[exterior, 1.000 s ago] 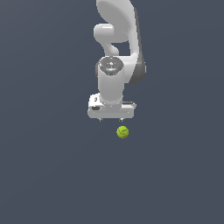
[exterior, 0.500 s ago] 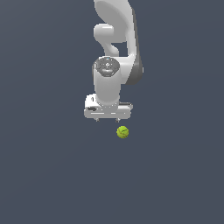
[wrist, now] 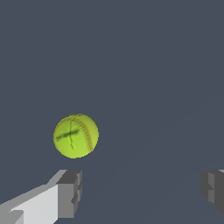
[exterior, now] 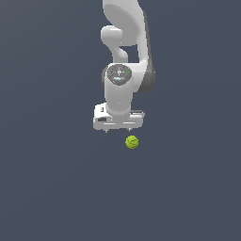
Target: Pick up the object and move it to a goal position.
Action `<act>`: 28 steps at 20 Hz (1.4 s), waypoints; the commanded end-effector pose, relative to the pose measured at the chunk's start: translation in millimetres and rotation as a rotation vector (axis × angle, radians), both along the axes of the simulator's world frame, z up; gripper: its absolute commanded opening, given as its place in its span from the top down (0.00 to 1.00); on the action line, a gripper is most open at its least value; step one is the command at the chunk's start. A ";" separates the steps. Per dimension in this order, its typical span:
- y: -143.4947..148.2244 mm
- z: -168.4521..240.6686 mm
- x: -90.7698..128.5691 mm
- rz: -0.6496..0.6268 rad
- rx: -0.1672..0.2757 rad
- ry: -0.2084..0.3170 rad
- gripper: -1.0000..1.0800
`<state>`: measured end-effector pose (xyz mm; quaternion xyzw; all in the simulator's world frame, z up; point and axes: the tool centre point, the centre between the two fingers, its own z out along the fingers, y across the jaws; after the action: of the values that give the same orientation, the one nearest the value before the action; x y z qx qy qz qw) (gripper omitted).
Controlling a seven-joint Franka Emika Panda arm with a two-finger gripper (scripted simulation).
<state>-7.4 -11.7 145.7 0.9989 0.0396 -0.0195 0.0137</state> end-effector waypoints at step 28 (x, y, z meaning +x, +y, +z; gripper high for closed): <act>71.9 -53.9 -0.6 0.550 0.038 -0.028 0.04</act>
<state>-8.1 60.3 91.7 0.9508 0.3098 -0.0006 0.0000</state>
